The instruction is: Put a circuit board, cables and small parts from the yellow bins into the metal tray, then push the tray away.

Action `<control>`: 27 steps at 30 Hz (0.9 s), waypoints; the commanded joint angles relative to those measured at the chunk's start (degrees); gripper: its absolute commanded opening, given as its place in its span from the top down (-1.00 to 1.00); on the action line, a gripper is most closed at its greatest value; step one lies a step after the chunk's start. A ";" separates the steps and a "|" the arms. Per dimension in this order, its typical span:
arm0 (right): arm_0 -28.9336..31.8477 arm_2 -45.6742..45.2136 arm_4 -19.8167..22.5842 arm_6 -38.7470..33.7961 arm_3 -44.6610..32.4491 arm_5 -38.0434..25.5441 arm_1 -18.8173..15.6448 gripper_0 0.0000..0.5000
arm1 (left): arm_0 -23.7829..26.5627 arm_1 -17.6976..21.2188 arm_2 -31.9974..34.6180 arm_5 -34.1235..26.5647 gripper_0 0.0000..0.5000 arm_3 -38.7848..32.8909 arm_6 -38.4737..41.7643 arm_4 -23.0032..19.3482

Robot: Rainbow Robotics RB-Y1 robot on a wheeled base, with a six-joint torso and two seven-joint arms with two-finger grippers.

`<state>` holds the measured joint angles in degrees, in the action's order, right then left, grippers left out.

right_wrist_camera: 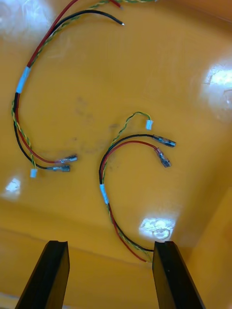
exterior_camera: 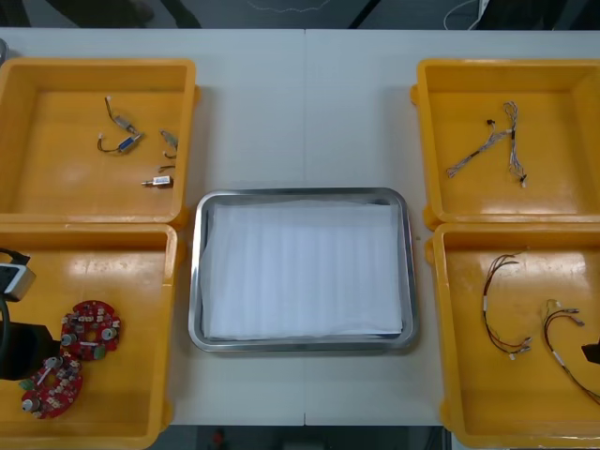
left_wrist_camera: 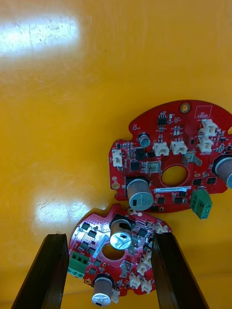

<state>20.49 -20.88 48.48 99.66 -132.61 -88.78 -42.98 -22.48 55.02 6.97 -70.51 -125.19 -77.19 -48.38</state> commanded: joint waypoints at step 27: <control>4.48 15.96 -2.69 7.04 13.78 25.68 -8.35 -1.00 | -2.48 2.55 -8.20 11.18 -1.00 6.45 -3.05 4.52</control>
<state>23.64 -6.20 46.57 103.91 -119.37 -64.05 -49.11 -22.72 55.16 -0.39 -60.03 -118.86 -77.20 -44.57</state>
